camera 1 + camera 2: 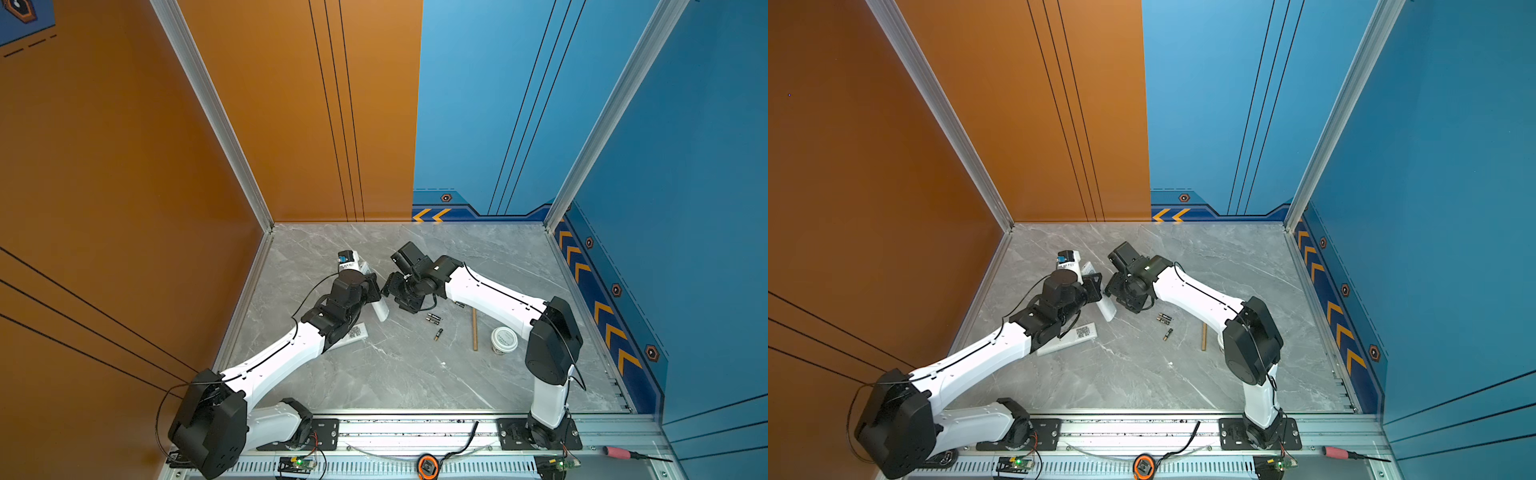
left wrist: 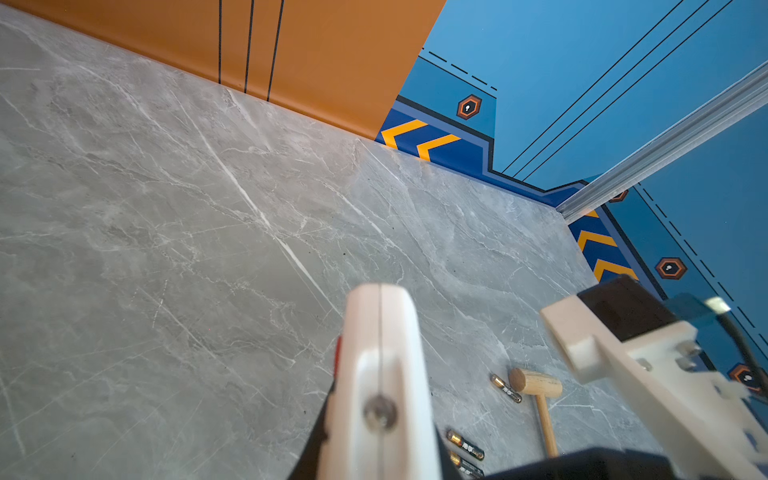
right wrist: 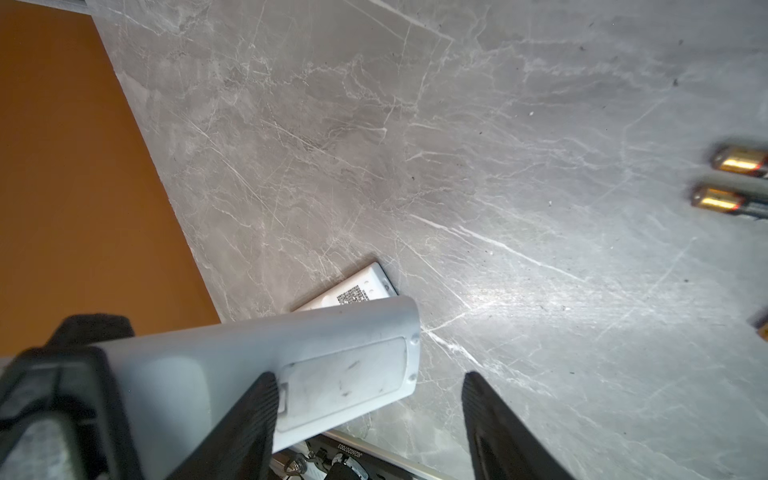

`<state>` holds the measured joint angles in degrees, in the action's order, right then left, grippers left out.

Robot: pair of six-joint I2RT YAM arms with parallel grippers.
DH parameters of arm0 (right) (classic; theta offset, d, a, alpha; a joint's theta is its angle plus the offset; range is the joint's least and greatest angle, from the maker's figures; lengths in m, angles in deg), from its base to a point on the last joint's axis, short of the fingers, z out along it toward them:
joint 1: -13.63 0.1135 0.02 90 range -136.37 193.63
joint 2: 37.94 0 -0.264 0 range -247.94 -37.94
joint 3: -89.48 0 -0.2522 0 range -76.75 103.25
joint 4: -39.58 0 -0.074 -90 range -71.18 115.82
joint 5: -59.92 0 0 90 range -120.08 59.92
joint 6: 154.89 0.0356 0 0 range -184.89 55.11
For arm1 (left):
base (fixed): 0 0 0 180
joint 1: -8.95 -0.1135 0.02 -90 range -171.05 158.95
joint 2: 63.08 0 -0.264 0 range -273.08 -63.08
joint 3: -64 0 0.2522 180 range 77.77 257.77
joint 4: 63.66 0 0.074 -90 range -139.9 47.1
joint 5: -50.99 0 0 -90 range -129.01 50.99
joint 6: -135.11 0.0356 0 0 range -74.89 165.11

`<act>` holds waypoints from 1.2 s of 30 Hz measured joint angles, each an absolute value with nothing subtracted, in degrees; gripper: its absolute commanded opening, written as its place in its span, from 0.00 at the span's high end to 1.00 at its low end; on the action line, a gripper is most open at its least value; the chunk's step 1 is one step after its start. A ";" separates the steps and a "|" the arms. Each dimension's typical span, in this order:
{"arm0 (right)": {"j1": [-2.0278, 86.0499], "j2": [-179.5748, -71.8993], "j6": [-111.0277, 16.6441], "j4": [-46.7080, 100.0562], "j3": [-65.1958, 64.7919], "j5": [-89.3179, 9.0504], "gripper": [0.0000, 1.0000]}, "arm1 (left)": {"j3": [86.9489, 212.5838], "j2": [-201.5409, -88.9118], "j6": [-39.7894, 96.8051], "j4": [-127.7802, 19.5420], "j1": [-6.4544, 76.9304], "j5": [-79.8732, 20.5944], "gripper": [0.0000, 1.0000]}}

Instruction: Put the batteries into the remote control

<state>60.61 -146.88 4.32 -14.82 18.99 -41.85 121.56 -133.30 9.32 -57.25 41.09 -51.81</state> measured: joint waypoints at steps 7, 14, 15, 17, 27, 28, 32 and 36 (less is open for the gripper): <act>60.61 -147.71 2.40 -16.02 20.43 -41.85 0.35 | 121.38 -133.30 9.26 -57.30 40.80 -51.39 1.00; 60.61 -148.65 0.78 -17.22 21.46 -41.98 0.36 | 120.88 -133.34 9.04 -57.32 40.52 -50.78 1.00; 60.61 -148.81 0.49 -17.25 21.61 -42.05 0.36 | 120.88 -133.41 9.00 -57.34 40.46 -50.76 1.00; 60.61 -149.20 0.21 -17.51 22.07 -42.09 0.36 | 120.86 -133.63 8.84 -57.32 40.37 -50.78 1.00; 60.57 -150.73 -2.13 -18.78 23.54 -42.51 0.37 | 120.35 -134.13 7.62 -57.36 39.71 -50.19 1.00; 60.54 -150.73 -2.44 -18.82 23.54 -42.53 0.37 | 120.31 -134.13 7.58 -57.39 39.71 -50.04 1.00; 60.50 -150.71 -4.27 -19.21 23.21 -42.53 0.38 | 120.16 -134.24 7.58 -57.36 39.71 -49.27 1.00; 60.50 -150.51 -6.11 -19.15 21.42 -42.53 0.39 | 119.79 -135.11 7.88 -57.25 39.87 -48.38 1.00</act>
<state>60.50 -150.51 -6.11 -19.15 21.42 -42.53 119.79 -135.11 7.88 -57.25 39.87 -48.38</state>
